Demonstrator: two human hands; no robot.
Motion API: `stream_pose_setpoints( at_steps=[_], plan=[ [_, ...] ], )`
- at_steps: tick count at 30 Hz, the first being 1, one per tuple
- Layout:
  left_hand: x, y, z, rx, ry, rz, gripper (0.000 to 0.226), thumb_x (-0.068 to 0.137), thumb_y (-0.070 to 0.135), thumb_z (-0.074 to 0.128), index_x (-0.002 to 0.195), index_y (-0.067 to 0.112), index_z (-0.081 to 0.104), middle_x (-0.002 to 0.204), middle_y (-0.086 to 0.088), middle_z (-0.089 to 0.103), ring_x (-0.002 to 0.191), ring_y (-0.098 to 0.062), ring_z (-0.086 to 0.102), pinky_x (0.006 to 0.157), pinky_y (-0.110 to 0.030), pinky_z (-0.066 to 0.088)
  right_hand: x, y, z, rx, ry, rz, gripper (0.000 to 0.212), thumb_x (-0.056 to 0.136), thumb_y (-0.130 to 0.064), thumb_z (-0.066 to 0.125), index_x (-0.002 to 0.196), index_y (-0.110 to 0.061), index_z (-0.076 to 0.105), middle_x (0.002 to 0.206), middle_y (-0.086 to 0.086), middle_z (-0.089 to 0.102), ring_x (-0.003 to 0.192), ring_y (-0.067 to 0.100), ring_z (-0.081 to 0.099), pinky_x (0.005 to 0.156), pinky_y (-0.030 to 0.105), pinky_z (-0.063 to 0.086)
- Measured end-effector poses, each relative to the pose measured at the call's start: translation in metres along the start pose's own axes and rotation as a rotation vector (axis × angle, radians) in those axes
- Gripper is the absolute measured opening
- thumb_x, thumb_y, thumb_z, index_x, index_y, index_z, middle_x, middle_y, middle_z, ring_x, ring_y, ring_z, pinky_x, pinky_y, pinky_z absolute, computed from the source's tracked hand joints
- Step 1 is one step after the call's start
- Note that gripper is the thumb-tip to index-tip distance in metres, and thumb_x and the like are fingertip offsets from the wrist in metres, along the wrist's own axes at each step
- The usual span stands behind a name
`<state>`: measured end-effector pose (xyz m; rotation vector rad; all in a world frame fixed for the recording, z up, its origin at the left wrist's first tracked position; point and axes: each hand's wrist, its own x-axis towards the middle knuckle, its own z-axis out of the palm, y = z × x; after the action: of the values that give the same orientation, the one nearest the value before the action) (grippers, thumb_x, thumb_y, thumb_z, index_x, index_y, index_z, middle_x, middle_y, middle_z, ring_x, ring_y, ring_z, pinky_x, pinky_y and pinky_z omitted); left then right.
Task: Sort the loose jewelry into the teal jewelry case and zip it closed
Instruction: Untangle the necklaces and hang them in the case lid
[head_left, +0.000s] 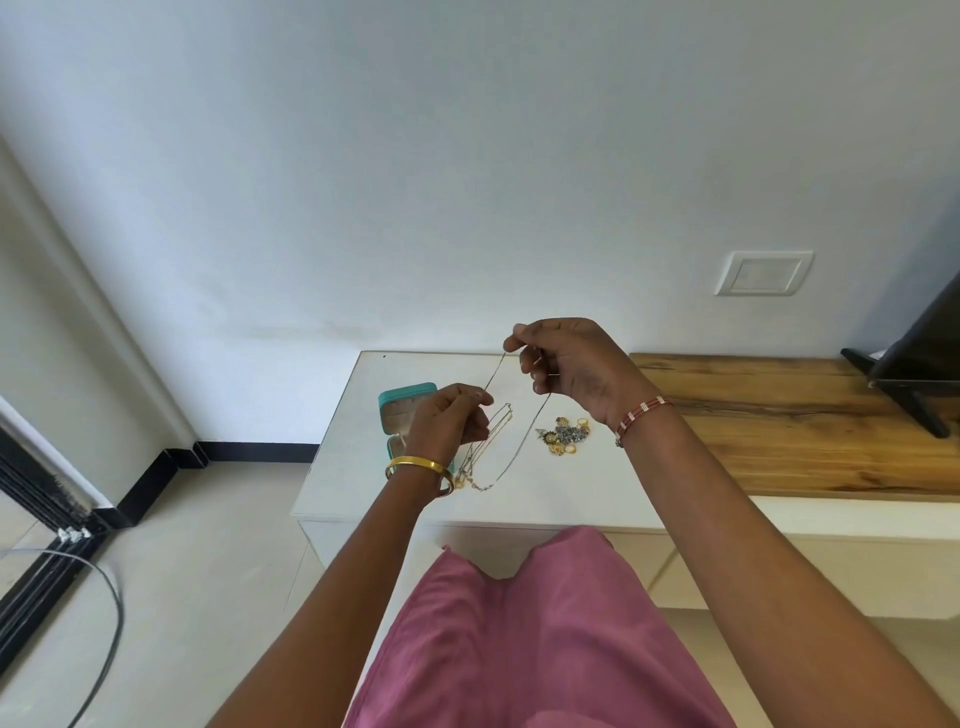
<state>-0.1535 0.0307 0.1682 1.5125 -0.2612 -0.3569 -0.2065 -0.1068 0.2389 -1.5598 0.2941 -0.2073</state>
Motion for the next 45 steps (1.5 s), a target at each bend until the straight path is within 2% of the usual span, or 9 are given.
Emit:
stream_pose_setpoints(
  at_steps=[4,7,19,24,28,32,39,42,45],
  plan=[
    [0.002,-0.002,-0.004,0.058,0.068,0.027,0.026,0.092,0.009,0.045,0.075,0.012,0.064,0.06,-0.005,0.051,0.047,-0.009,0.045,0.048,-0.013,0.043,0.0,-0.004,-0.003,0.008,0.072,0.059,0.026,0.086,-0.023,0.063,0.062,-0.012,0.059,0.059,0.004,0.054,0.048,0.016,0.043,0.05,0.025,0.04],
    [0.002,-0.008,-0.006,0.065,0.059,0.005,0.028,0.092,0.009,0.045,0.071,0.014,0.063,0.059,-0.006,0.049,0.048,-0.011,0.042,0.053,-0.019,0.041,-0.001,-0.001,-0.004,0.17,0.058,0.107,0.028,0.085,-0.025,0.063,0.061,-0.013,0.057,0.053,0.0,0.052,0.044,0.013,0.044,0.052,0.025,0.043],
    [0.004,-0.012,-0.006,-0.137,0.083,-0.111,0.026,0.091,0.006,0.046,0.068,0.008,0.058,0.042,0.004,0.058,0.04,-0.007,0.055,0.05,-0.018,0.053,-0.005,-0.006,-0.003,0.291,0.107,0.289,0.035,0.083,-0.037,0.063,0.058,-0.013,0.055,0.04,-0.005,0.042,0.036,0.012,0.04,0.049,0.021,0.038],
    [0.005,-0.007,-0.005,-0.102,0.114,-0.092,0.026,0.091,0.006,0.046,0.068,0.008,0.059,0.048,0.0,0.058,0.037,-0.006,0.051,0.046,-0.016,0.049,-0.003,-0.014,-0.001,0.387,0.125,0.284,0.04,0.084,-0.039,0.062,0.054,-0.013,0.055,0.039,-0.004,0.043,0.035,0.013,0.041,0.052,0.023,0.039],
    [0.003,-0.005,-0.004,0.101,0.084,0.008,0.023,0.091,0.006,0.047,0.077,0.011,0.064,0.062,-0.005,0.057,0.039,-0.003,0.05,0.048,-0.011,0.046,-0.004,-0.018,0.002,0.439,0.019,0.135,0.027,0.091,-0.027,0.053,0.076,-0.008,0.066,0.058,0.0,0.06,0.046,0.012,0.053,0.052,0.022,0.05],
    [-0.001,0.001,0.003,0.196,0.003,0.09,0.024,0.091,0.002,0.044,0.084,0.012,0.065,0.062,-0.002,0.056,0.049,-0.009,0.049,0.05,-0.01,0.044,-0.007,-0.017,0.008,0.42,-0.056,-0.009,0.02,0.093,-0.011,0.046,0.097,-0.004,0.064,0.091,0.011,0.069,0.075,0.019,0.066,0.076,0.028,0.056],
    [-0.004,0.008,0.011,0.334,-0.07,0.185,0.031,0.091,0.004,0.04,0.085,0.022,0.065,0.063,0.003,0.056,0.055,-0.011,0.048,0.058,-0.017,0.043,-0.011,-0.017,0.018,0.402,-0.068,-0.031,0.029,0.093,-0.009,0.047,0.12,-0.007,0.056,0.128,0.016,0.055,0.116,0.028,0.054,0.093,0.04,0.049],
    [-0.006,0.01,0.011,0.313,-0.098,0.192,0.032,0.092,0.007,0.041,0.081,0.024,0.066,0.063,0.001,0.057,0.056,-0.012,0.049,0.062,-0.022,0.044,-0.013,-0.017,0.019,0.321,-0.112,-0.046,0.032,0.094,-0.013,0.046,0.125,-0.011,0.053,0.133,0.013,0.051,0.123,0.027,0.049,0.097,0.043,0.045],
    [-0.009,0.012,0.011,0.321,-0.123,0.205,0.03,0.093,0.01,0.042,0.082,0.021,0.068,0.063,0.001,0.058,0.055,-0.01,0.048,0.058,-0.016,0.043,-0.013,-0.016,0.019,0.136,-0.12,-0.073,0.034,0.094,-0.013,0.048,0.128,-0.015,0.052,0.136,0.007,0.05,0.125,0.022,0.047,0.1,0.041,0.043]
  ],
)
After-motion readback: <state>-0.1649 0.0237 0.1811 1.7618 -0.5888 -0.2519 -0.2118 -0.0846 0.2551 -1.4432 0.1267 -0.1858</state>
